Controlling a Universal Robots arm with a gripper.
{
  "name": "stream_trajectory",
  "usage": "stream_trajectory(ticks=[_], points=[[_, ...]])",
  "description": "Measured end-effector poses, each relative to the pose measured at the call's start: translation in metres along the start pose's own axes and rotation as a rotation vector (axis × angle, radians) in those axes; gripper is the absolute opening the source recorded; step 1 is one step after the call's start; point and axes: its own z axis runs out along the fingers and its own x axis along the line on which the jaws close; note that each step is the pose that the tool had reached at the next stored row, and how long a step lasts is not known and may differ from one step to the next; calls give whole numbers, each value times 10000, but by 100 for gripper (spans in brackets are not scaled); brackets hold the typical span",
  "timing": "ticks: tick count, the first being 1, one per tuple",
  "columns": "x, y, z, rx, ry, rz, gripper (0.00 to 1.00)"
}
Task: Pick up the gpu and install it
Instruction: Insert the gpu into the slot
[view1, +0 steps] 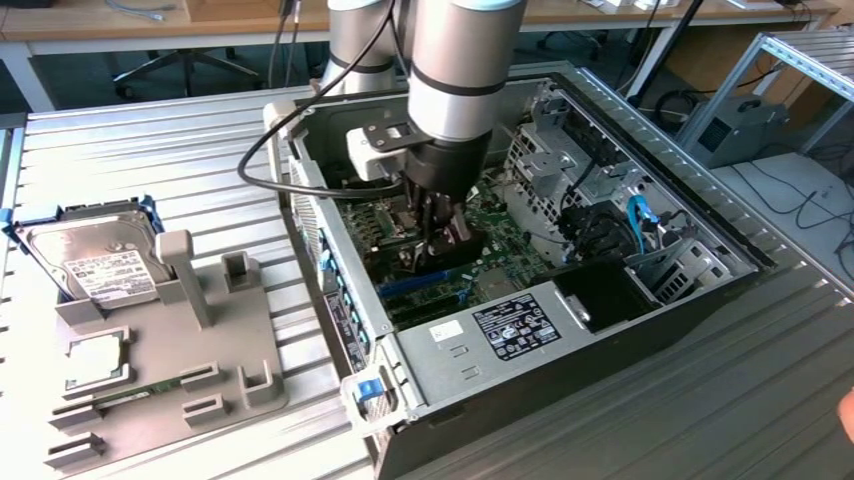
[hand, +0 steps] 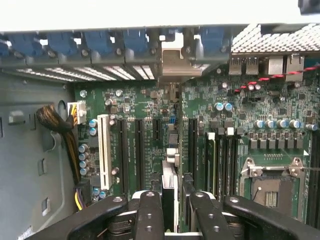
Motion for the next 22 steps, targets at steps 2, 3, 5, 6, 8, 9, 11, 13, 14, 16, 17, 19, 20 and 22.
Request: stream_trajectory(ticks=[2,3,5,6,8,9,11,13,14,16,17,19,20,22], points=[[1,23,5,0,6,-1,26],[1,32,8,0,8,0,26],[0,46,20,0,7,0,26],[0,49,24,1,7,-1,26],[-1,59,35,0,7,0,26],[-1,65,38,0,6,0,26],[-1,85,48,1,-8,0,26],[-1,102,55,0,-24,1,26],[-1,108,58,-1,-41,2,26],[-1,119,65,-2,-103,2,26],[-1,124,67,-1,-123,3,26],[0,128,69,-2,-133,2,26],[2,128,70,-2,-136,2,26],[5,129,70,-5,-301,7,26]])
